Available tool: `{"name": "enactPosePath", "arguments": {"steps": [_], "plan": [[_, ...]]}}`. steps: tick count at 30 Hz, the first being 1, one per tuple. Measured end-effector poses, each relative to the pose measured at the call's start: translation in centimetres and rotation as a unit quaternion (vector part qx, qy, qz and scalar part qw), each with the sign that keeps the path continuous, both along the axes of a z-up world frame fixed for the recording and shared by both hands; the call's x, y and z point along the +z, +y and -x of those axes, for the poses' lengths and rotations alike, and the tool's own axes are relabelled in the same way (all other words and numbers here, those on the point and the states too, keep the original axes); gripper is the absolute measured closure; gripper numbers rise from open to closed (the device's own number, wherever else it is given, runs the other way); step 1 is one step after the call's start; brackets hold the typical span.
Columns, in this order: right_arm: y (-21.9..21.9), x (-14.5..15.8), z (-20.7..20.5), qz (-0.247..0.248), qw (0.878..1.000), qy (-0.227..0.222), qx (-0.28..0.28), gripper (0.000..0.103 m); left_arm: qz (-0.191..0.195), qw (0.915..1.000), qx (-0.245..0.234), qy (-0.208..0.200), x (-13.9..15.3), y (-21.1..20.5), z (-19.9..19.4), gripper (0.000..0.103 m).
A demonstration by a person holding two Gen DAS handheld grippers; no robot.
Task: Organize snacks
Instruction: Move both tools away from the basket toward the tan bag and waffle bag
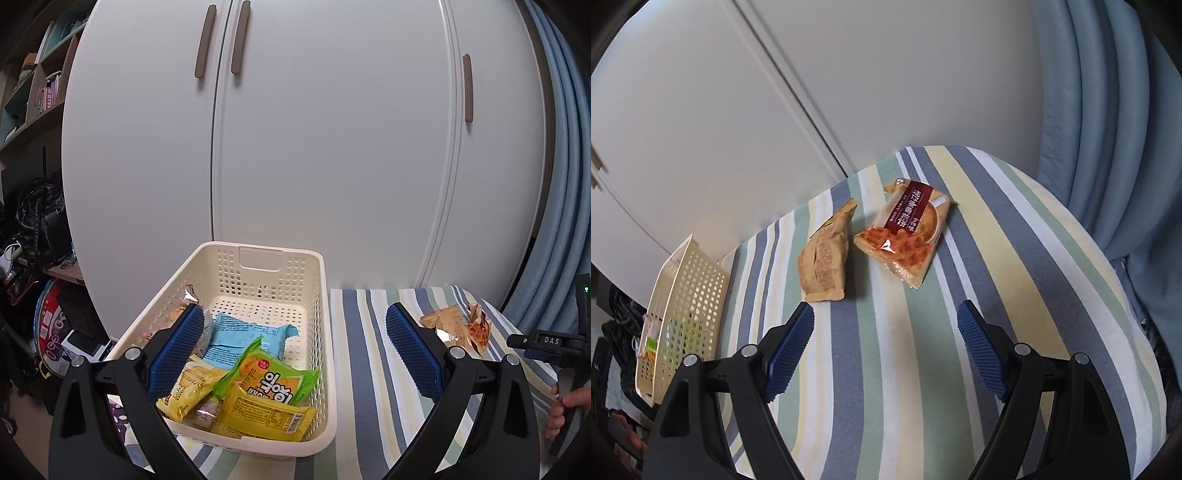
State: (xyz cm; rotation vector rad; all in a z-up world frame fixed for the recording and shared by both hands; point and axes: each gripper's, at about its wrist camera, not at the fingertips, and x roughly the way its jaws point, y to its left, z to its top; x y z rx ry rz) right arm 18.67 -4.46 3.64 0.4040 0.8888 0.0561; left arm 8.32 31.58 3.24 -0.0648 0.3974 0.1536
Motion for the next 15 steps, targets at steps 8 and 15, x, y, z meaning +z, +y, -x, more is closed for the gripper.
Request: {"name": "enactPosePath", "arguments": {"steps": [8, 15], "plan": [[-2.4, -1.8, -4.7, -0.07, 0.996, 0.037, -0.032, 0.023, -0.008, 0.9994, -0.023, 0.024, -0.7, -1.4, -0.8, 0.003], [-3.1, -3.4, -8.7, -0.123, 0.989, 0.059, -0.05, 0.023, 0.0, 0.9985, -0.042, 0.036, -1.2, -2.3, -1.3, 0.003]]}}
